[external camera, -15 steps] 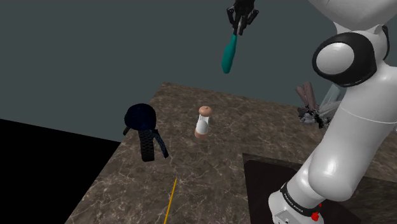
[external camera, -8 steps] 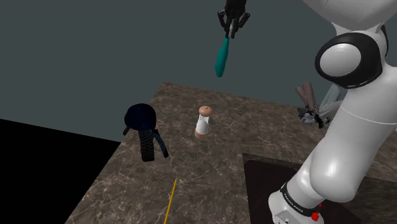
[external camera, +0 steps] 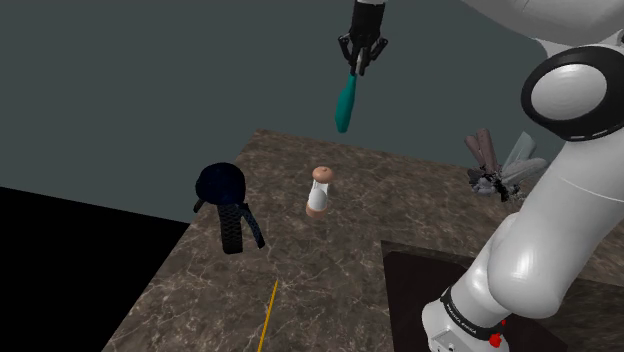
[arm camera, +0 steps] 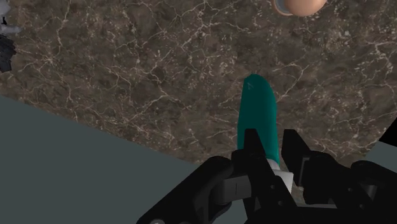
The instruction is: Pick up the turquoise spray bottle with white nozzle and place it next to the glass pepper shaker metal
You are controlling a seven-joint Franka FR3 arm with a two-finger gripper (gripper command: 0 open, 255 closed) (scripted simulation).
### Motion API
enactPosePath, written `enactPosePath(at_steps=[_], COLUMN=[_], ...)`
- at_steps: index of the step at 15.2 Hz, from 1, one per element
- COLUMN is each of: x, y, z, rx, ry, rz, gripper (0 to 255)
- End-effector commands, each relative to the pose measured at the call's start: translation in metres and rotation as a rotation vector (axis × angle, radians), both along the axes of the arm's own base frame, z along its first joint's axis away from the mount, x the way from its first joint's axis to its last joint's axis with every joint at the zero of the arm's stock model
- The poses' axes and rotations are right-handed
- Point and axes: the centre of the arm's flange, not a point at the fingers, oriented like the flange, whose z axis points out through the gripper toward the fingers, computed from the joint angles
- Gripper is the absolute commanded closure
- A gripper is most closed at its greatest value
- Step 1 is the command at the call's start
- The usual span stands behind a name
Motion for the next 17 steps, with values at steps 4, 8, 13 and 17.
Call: enactPosePath(at_steps=[4, 8, 13, 17], x=[0.000, 0.000, 0.000, 0.000], y=[0.000, 0.000, 0.000, 0.000], z=[-0.027, -0.048, -0.075, -0.096], rx=[0.000, 0.000, 0.000, 0.000], ry=[-0.001, -0.001, -0.001, -0.001], rz=[0.000, 0.000, 0.000, 0.000], gripper=[255, 255, 255, 255])
